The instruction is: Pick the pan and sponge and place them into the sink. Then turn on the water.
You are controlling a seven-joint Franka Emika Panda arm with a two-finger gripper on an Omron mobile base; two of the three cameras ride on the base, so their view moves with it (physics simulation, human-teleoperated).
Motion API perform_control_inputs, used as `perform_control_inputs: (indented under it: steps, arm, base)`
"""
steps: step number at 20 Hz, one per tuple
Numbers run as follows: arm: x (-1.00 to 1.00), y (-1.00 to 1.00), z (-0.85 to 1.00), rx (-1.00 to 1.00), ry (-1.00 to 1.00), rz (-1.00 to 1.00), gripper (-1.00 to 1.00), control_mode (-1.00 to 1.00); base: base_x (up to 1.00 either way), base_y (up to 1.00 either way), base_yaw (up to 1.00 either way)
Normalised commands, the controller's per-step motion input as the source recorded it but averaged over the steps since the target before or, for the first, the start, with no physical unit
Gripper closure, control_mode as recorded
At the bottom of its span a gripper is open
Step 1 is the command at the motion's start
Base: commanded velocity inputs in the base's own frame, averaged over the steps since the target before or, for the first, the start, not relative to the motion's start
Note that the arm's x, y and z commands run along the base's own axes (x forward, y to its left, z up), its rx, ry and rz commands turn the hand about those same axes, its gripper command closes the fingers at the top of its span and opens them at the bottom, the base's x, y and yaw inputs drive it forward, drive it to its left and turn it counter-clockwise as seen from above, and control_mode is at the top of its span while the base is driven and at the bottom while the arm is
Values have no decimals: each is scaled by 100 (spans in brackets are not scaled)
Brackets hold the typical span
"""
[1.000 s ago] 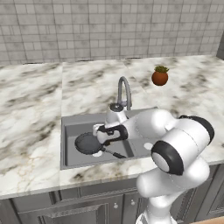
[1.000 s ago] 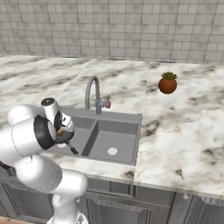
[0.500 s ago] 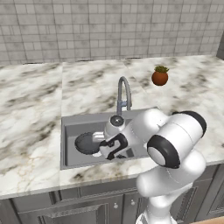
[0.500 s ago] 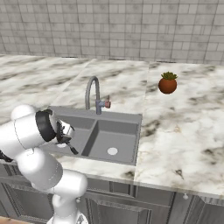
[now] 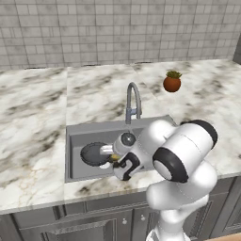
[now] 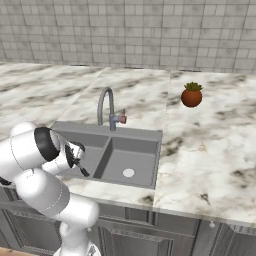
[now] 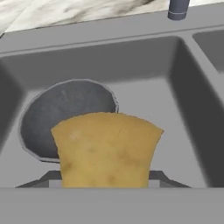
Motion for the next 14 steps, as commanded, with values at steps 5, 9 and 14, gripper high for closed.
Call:
perform_control_inputs:
  steps: [5, 9, 14]
  arm:
    - [3, 5, 0, 0, -11, 0, -100, -100]
    - [1, 2, 0, 4, -10, 0, -100, -100]
    - [0, 0, 0, 15, -5, 0, -100, -100]
  base:
    - [0, 0, 0]
    - [0, 0, 0]
    - [0, 0, 0]
